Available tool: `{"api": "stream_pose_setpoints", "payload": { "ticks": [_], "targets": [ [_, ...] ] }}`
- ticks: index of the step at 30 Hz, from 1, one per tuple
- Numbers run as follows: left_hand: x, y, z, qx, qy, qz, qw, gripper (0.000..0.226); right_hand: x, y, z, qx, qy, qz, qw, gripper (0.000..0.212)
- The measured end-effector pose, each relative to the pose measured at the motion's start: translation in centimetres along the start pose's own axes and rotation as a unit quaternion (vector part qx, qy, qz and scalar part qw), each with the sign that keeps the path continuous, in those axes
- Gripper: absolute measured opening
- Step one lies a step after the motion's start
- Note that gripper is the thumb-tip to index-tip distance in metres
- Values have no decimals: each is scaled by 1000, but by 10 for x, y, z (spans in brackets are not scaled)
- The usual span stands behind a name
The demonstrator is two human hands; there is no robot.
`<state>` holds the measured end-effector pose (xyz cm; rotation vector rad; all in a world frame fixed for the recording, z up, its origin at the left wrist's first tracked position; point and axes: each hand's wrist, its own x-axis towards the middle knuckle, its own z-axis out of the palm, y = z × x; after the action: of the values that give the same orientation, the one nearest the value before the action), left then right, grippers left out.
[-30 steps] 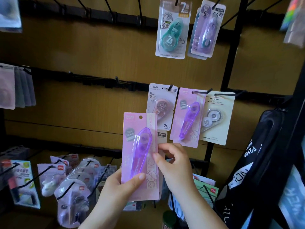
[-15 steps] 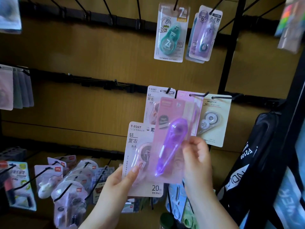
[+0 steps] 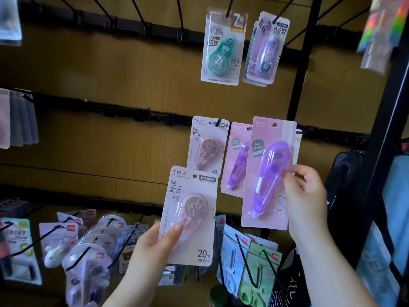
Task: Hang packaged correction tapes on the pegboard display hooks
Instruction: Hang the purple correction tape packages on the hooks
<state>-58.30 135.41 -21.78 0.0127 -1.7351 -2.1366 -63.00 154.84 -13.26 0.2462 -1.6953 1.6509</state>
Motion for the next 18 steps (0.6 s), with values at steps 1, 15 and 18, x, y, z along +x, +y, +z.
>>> {"api": "stream_pose_setpoints", "payload": {
  "ticks": [1,15,18],
  "targets": [
    [0,0,0,0,0,0,1000,8,-2,-1,0,2,-1,-3,1000,21],
    [3,-1,-5,4,-3,0,1000,12,1,-2,-4,-18,6,-47,999,28],
    [3,1,-6,0,-8,-1,1000,28,5,-1,-7,-39,-12,-36,998,27]
  ]
}}
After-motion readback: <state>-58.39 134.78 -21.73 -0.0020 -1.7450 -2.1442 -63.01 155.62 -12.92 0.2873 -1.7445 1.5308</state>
